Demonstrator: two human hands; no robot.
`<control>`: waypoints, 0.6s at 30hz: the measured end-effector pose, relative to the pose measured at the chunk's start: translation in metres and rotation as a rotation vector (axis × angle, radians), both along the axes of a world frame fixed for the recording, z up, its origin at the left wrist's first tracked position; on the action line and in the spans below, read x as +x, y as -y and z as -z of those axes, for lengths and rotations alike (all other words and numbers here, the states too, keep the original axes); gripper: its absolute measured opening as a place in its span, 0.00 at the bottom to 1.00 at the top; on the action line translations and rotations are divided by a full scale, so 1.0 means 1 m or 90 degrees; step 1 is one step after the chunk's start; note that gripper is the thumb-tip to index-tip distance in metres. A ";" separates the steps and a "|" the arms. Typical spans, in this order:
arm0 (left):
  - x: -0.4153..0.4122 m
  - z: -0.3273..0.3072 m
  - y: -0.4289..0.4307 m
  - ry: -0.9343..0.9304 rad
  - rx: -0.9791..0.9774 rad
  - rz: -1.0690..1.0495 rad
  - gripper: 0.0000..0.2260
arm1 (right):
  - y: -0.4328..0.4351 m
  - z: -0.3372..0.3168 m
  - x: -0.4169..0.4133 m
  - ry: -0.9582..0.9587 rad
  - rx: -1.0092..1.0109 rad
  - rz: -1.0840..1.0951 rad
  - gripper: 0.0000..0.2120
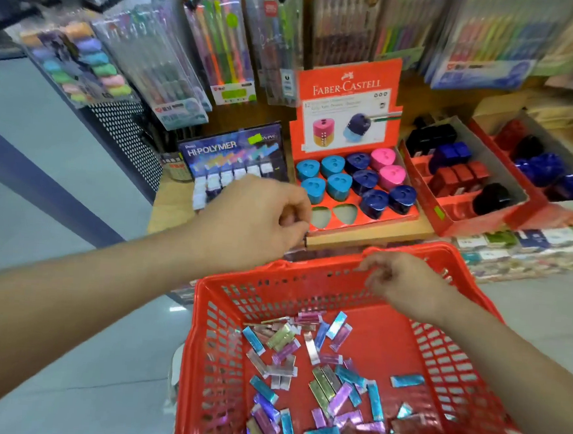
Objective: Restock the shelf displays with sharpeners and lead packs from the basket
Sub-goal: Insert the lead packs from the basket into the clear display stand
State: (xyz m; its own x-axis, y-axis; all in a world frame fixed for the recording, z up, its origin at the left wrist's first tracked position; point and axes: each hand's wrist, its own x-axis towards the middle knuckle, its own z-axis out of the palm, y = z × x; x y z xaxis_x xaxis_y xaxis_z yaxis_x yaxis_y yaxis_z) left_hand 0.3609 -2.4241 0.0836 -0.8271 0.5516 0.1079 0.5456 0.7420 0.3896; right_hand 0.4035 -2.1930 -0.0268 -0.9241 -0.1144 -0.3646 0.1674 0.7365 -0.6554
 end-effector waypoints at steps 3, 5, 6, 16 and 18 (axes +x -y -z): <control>0.036 0.053 -0.009 0.126 -0.122 0.036 0.04 | -0.011 0.020 0.016 0.072 0.147 -0.124 0.14; 0.056 0.105 -0.009 0.203 -0.232 0.039 0.06 | -0.019 0.042 0.030 0.112 0.186 -0.142 0.16; 0.066 0.133 -0.006 0.241 -0.280 0.030 0.07 | -0.021 0.055 0.037 0.126 0.197 -0.148 0.18; 0.130 0.320 0.020 0.350 -0.277 -0.221 0.38 | 0.032 0.197 0.067 0.110 0.120 -0.177 0.27; 0.117 0.326 0.016 0.345 -0.278 -0.246 0.36 | 0.052 0.213 0.052 0.052 0.134 -0.208 0.28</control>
State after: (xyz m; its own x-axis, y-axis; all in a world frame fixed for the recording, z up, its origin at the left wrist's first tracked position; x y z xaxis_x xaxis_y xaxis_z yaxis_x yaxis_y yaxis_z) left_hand 0.4775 -2.4400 -0.2423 -0.8439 0.1141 -0.5242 0.0357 0.9869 0.1572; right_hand 0.4551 -2.2455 -0.2397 -0.8188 -0.3120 -0.4819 -0.0524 0.8766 -0.4784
